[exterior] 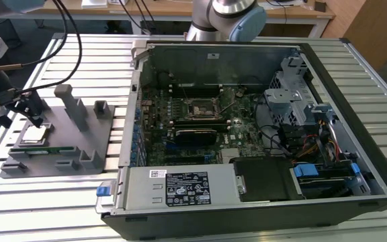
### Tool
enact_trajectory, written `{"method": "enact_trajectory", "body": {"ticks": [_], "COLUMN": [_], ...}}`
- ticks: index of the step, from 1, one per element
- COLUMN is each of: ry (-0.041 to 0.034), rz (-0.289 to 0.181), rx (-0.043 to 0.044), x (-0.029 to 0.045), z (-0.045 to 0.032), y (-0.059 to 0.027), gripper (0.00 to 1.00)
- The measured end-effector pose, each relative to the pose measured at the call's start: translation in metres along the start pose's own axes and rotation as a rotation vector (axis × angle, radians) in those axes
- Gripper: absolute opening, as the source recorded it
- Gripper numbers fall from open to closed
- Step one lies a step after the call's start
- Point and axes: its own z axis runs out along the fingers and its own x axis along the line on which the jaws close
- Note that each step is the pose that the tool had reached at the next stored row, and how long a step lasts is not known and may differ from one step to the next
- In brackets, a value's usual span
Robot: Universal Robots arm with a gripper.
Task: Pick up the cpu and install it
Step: 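Pick up the cpu and move it towards the insertion slot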
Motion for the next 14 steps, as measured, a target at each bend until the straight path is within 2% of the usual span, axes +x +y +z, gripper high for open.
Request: {"method": "enact_trajectory", "body": {"ticks": [8,10,11,14], "ry": [-0.0003,-0.0003,-0.0003,-0.0004], "rz": [0.008,0.009,0.011,0.019], "rx": [0.0002,0.0003,0.0007,0.0017], "x": [-0.0005,-0.0005,-0.0005,-0.0005], "z": [0.0139,0.0156,0.0163,0.018], "y": [-0.0004,-0.0004,-0.0005,-0.0006], "gripper": [0.69,0.69,0.62,0.62]}}
